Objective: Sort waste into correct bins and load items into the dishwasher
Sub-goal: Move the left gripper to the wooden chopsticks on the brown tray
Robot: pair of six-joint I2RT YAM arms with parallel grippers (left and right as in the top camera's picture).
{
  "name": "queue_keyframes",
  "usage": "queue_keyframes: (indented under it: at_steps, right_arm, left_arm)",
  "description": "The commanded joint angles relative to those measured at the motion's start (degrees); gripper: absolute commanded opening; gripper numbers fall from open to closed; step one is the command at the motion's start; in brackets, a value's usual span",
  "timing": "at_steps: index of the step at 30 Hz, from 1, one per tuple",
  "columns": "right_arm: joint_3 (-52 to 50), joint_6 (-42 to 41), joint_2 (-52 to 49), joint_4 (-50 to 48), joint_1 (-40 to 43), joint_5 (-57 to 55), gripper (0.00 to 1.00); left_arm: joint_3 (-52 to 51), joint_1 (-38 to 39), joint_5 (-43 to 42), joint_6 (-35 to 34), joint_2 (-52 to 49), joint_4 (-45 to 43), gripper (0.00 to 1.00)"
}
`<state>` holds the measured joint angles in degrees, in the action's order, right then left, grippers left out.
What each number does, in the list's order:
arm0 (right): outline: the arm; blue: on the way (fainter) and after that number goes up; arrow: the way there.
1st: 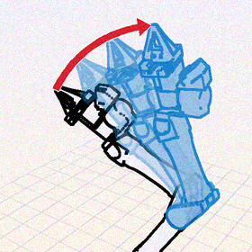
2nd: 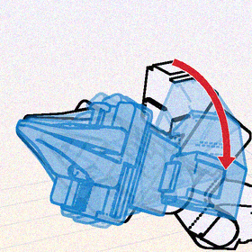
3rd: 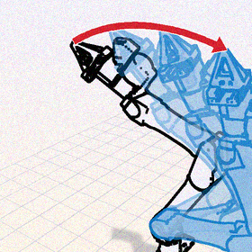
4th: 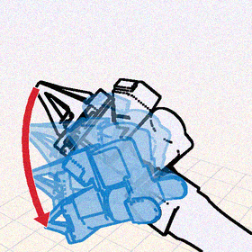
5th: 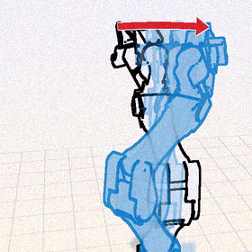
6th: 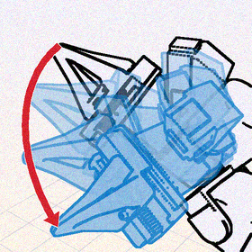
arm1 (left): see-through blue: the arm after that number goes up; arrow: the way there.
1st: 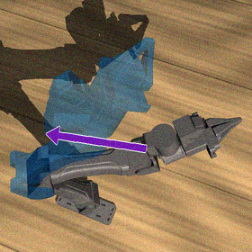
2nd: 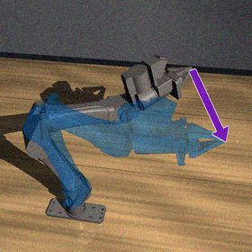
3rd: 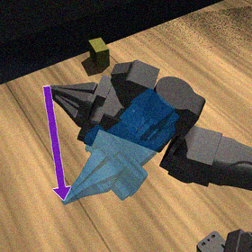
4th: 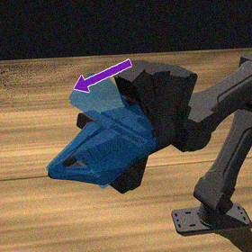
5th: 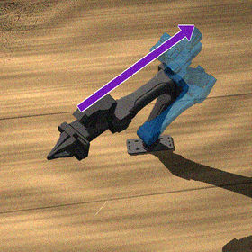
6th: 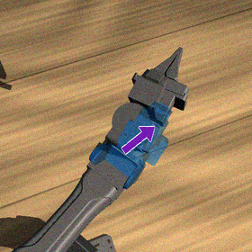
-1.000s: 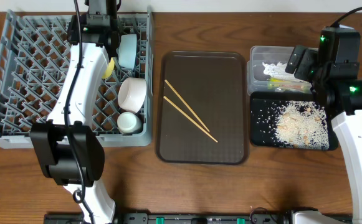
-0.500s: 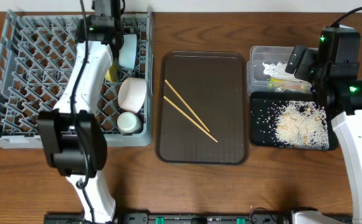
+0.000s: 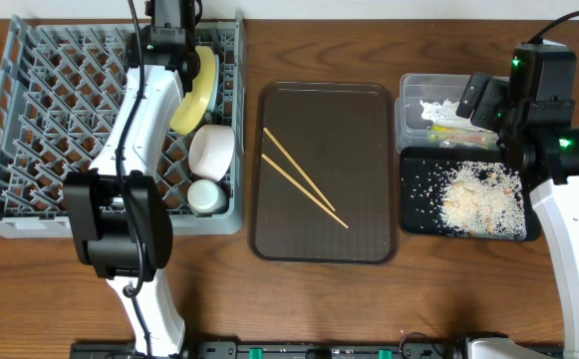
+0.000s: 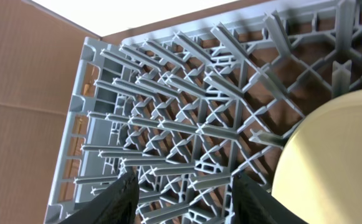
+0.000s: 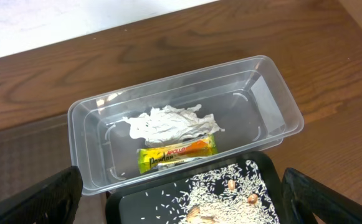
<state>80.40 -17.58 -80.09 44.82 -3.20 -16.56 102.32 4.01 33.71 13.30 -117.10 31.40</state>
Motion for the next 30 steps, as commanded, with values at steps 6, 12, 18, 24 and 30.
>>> queue_keyframes:
  at_steps: [6, 12, 18, 24, 30]
  right_arm:
    - [0.1, -0.6, 0.3, 0.0, 0.5, -1.0, 0.99]
    - [0.1, -0.6, 0.3, 0.0, 0.5, -1.0, 0.99]
    - [0.1, -0.6, 0.3, 0.0, 0.5, -1.0, 0.99]
    - [0.1, -0.6, 0.3, 0.0, 0.5, -1.0, 0.99]
    - [0.1, -0.6, 0.3, 0.0, 0.5, -1.0, 0.99]
  left_arm:
    - [1.9, 2.0, 0.1, -3.1, 12.2, 0.8, 0.59]
    - [1.9, 13.8, -4.5, -7.4, 20.9, 16.2, 0.62]
    - [0.5, 22.3, -15.8, -34.8, 20.4, 29.2, 0.62]
    - [-3.8, 27.6, -21.3, -52.3, 13.7, 28.2, 0.62]
    - [-3.8, 31.9, -21.2, -56.8, 5.3, 23.1, 0.62]
